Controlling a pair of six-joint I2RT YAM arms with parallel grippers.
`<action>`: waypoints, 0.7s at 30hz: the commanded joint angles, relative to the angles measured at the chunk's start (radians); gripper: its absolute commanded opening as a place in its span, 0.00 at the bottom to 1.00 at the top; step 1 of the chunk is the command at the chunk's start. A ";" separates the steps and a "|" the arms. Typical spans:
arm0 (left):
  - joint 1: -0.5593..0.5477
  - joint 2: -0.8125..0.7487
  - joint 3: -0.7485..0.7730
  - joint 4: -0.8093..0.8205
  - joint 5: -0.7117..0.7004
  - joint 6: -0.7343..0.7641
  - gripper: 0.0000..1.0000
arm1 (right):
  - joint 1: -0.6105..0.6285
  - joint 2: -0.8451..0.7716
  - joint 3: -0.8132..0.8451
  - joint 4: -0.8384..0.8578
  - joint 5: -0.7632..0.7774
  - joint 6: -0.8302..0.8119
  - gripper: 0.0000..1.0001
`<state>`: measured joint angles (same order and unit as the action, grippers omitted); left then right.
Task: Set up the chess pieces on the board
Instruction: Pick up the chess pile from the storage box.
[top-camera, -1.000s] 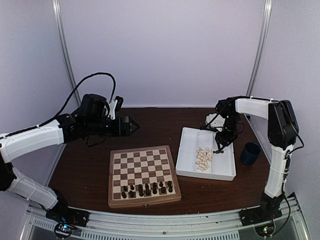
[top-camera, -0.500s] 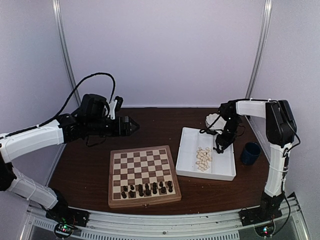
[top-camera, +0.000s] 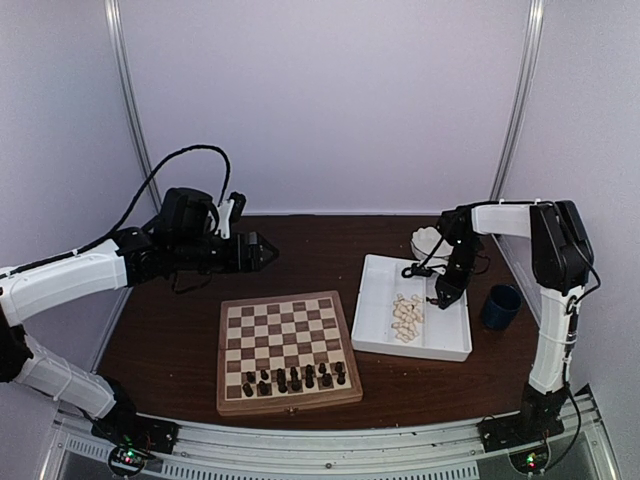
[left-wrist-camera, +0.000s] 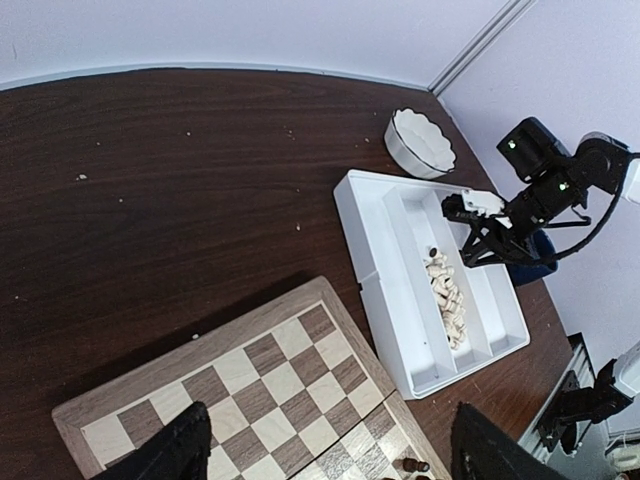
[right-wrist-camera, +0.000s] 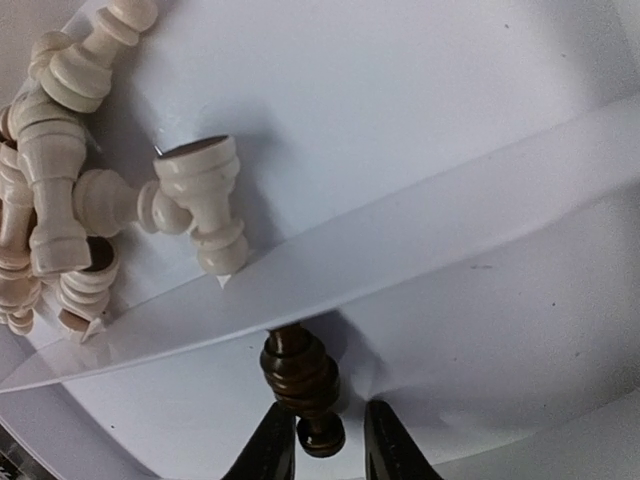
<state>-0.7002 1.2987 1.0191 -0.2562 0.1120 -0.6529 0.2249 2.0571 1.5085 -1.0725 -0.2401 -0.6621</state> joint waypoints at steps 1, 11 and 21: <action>0.004 -0.015 0.005 0.019 -0.001 -0.002 0.82 | -0.004 0.002 -0.034 0.015 -0.019 -0.007 0.25; 0.000 0.031 0.023 0.063 0.041 0.002 0.82 | -0.008 -0.100 -0.124 0.040 -0.020 0.012 0.13; -0.080 0.208 0.130 0.209 0.176 0.006 0.86 | 0.021 -0.384 -0.108 -0.064 -0.215 0.065 0.14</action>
<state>-0.7601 1.4536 1.1000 -0.1867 0.1909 -0.6357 0.2207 1.7432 1.3468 -1.0801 -0.3393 -0.6289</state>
